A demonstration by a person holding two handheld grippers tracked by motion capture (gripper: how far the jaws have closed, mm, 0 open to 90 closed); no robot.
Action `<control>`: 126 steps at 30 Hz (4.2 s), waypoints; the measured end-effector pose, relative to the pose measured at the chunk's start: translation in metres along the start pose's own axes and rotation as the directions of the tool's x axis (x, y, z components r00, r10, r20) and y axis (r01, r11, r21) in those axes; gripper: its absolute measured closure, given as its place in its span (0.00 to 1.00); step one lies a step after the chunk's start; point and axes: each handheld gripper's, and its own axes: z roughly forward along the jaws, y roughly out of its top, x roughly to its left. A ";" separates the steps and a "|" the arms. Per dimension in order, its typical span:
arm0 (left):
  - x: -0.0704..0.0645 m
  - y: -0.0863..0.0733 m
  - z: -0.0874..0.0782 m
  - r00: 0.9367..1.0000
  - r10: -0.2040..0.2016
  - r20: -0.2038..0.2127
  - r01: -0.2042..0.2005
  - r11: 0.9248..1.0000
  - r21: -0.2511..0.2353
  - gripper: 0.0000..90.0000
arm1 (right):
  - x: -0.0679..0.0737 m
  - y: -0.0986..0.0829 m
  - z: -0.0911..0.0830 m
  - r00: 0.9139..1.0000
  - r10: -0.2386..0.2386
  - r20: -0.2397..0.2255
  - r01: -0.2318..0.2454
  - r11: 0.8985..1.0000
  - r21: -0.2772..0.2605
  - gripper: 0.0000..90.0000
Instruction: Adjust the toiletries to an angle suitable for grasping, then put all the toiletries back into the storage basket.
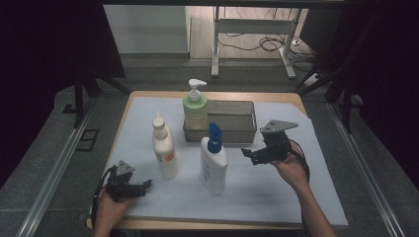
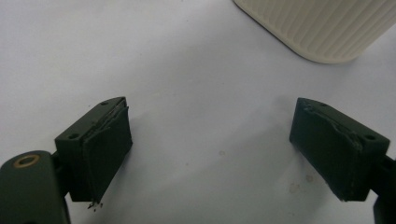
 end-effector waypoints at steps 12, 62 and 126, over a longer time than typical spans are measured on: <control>0.000 0.000 0.000 1.000 0.003 0.000 -0.003 1.000 0.002 0.14 | -0.003 -0.026 -0.018 0.999 0.030 0.038 -0.030 0.999 0.016 0.00; 0.000 0.000 0.000 1.000 0.002 0.000 -0.002 1.000 0.002 0.14 | 0.008 -0.134 -0.012 0.984 0.158 0.085 -0.165 0.983 0.081 0.00; 0.000 0.000 0.000 1.000 0.002 0.000 -0.002 1.000 0.001 0.14 | 0.102 -0.046 0.015 0.990 0.043 -0.131 -0.043 0.999 0.004 0.15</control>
